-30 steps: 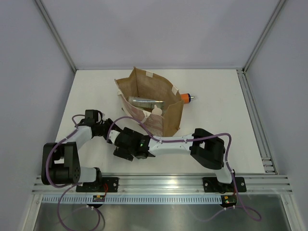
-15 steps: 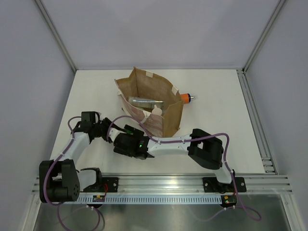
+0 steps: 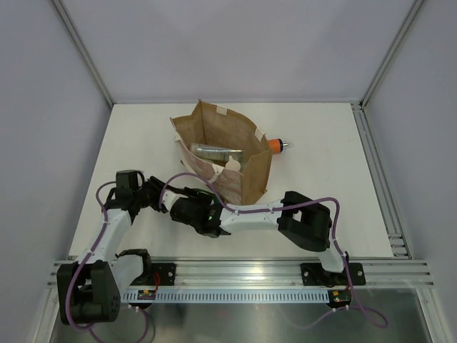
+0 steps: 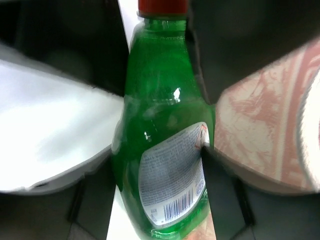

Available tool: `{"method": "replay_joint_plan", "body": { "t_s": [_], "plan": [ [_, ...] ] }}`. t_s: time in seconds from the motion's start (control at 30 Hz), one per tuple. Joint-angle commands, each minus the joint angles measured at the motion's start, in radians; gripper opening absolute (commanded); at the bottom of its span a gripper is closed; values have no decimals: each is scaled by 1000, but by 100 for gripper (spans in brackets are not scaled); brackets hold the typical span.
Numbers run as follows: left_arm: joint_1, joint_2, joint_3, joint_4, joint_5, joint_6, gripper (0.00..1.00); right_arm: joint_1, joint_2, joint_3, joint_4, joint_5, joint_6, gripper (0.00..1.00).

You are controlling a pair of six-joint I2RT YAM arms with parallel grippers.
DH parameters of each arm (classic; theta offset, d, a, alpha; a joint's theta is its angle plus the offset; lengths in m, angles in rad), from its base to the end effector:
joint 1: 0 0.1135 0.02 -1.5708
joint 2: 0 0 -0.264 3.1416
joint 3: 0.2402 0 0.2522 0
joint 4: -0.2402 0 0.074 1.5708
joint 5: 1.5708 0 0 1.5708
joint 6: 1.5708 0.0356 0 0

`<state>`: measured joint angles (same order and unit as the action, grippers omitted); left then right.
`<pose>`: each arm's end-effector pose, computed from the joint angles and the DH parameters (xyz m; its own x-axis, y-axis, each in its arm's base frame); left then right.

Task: Place the personal care products into the canvas bag

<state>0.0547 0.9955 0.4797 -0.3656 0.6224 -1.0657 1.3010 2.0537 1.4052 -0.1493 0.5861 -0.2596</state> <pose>0.1854 -0.0106 0.1870 -0.6580 -0.7481 0.0859 -0.5166 0.3655 -0.7743 0.1380 0.4250 0.1730 -0.0047 -0.8194 -0.5733 -0.7255 0.3973 -0.5619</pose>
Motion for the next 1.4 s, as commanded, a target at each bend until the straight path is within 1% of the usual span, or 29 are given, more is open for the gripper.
{"method": "replay_joint_plan", "body": {
  "t_s": [0.0,0.03,0.07,0.13,0.17,0.23,0.27,0.3,0.33,0.37,0.4,0.47,0.5,0.53,0.6,0.63,0.7,0.73,0.77,0.8,0.87,0.9,0.97,1.0,1.03,1.07,1.17,1.2,1.37],
  "plan": [
    [-12,-77,23,54,241,-50,0,-48,77,-55,-27,-12,-12,55],
    [-12,-77,28,47,244,-51,0,-46,74,-55,-41,-22,-29,53],
    [-10,-78,30,54,247,-57,0,-46,69,-57,-42,-35,-52,49],
    [-9,-78,30,97,266,-83,0,-48,43,-63,-59,-57,-76,43],
    [-7,-77,42,105,272,-86,0,-51,33,-67,-62,-78,-93,38],
    [-6,-71,68,103,278,-67,1,-57,-3,-83,-73,-130,-99,31],
    [-6,-66,83,97,277,-54,4,-62,-12,-89,-79,-152,-101,29],
    [-6,-57,111,88,278,-45,19,-75,-32,-94,-87,-173,-99,25],
    [-6,-52,120,91,283,-28,24,-83,-39,-94,-111,-202,-98,24],
    [-6,-51,126,94,286,-22,25,-94,-47,-94,-124,-260,-92,24],
    [-6,-49,123,96,286,-16,30,-112,-53,-92,-136,-284,-89,22],
    [-6,-50,109,103,287,-11,30,-131,-49,-74,-177,-339,-75,19],
    [0,-55,97,100,284,-5,34,-140,-41,-62,-190,-356,-72,17],
    [5,-60,94,91,281,13,36,-157,-38,-57,-217,-408,-69,17],
    [25,-66,109,38,260,55,38,-164,-24,-39,-243,-446,-64,18],
    [31,-69,120,13,252,109,44,-167,-18,-31,-275,-483,-63,20],
    [49,-70,141,-45,231,189,50,-167,3,-8,-318,-520,-70,22],
    [54,-74,172,-70,223,225,53,-167,14,3,-337,-544,-73,24],
    [59,-74,195,-94,209,261,54,-167,26,12,-352,-549,-84,25],
    [63,-74,220,-167,154,342,56,-169,48,29,-383,-549,-92,26],
    [68,-74,293,-231,96,413,59,-169,71,43,-404,-528,-108,30],
    [71,-77,318,-281,24,464,62,-169,94,54,-426,-523,-115,30],
    [77,-92,368,-311,-44,498,68,-170,111,64,-447,-540,-135,34],
    [80,-98,381,-340,-123,518,71,-172,127,80,-476,-552,-142,35],
    [80,-107,388,-346,-157,523,74,-172,135,87,-493,-581,-157,36],
    [85,-124,398,-354,-226,527,77,-174,151,93,-504,-601,-162,39],
    [88,-149,396,-371,-309,524,84,-174,174,118,-541,-632,-178,43],
    [91,-156,386,-375,-346,514,88,-172,183,121,-549,-632,-181,45],
    [105,-158,358,-374,-394,481,90,-174,207,126,-564,-644,-198,51]
  ]
}}
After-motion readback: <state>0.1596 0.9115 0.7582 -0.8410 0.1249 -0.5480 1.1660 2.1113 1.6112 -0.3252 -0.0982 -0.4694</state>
